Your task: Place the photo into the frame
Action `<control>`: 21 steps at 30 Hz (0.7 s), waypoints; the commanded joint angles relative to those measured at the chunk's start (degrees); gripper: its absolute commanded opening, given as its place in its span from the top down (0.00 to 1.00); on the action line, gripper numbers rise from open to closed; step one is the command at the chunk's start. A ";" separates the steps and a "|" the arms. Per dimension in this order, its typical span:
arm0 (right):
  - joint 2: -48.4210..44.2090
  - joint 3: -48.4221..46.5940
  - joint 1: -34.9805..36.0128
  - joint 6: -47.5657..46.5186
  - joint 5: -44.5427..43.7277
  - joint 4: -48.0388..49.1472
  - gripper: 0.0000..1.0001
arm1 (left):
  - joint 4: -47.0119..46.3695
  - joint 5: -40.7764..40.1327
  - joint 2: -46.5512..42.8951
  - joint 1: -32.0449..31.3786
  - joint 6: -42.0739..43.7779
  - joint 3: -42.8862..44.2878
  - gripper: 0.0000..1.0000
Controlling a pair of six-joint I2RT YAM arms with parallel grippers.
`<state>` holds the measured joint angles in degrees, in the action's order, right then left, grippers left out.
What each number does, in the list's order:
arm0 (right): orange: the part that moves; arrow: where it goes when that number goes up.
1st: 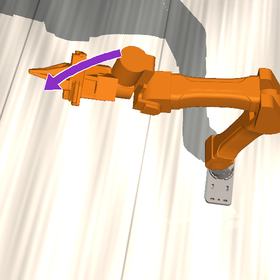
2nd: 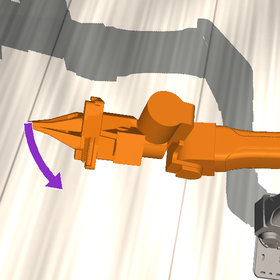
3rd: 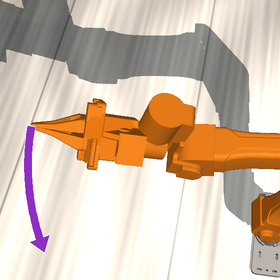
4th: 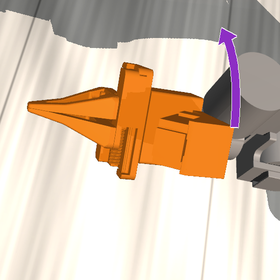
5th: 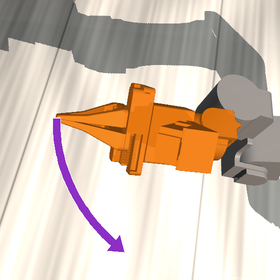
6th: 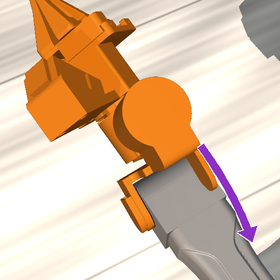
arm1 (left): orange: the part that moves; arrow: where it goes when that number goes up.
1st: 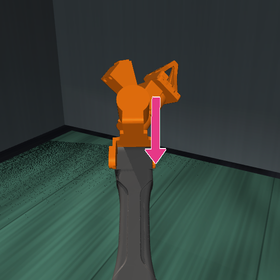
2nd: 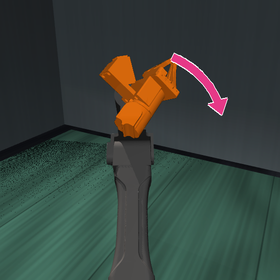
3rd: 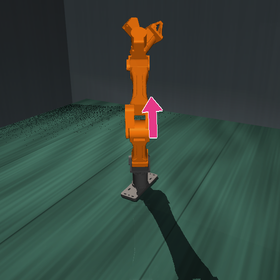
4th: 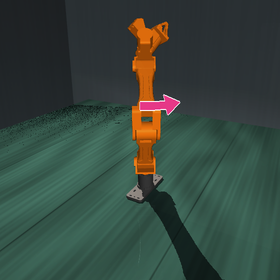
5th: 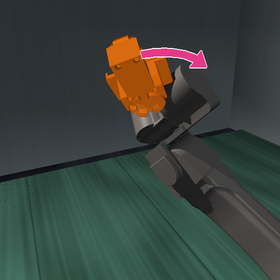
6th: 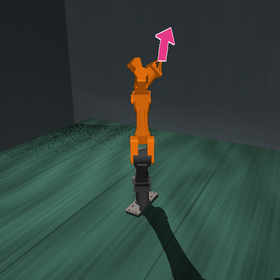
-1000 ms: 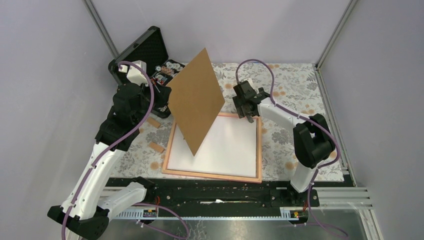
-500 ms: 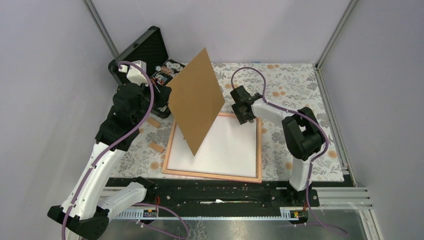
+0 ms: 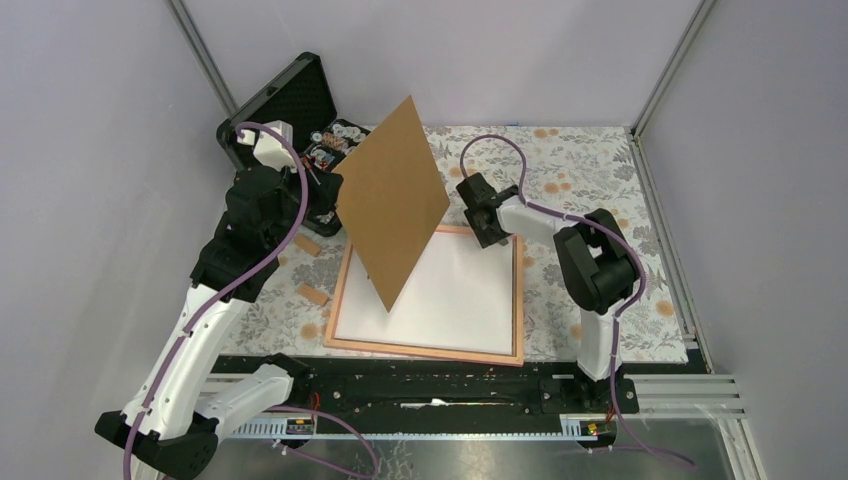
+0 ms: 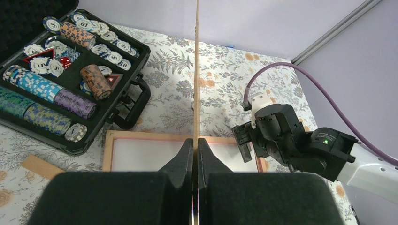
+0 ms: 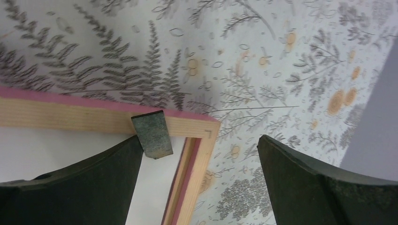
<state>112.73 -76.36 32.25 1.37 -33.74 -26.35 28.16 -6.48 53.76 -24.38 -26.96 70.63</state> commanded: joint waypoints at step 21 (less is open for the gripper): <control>-19.46 3.99 -4.03 10.07 18.18 3.77 0.00 | -4.77 1.86 -0.23 0.06 -0.91 -0.99 1.00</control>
<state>99.53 -77.12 28.29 11.55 -40.80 -27.64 27.83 -6.26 53.74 -24.38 -27.07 70.30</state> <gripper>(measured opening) 0.994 0.018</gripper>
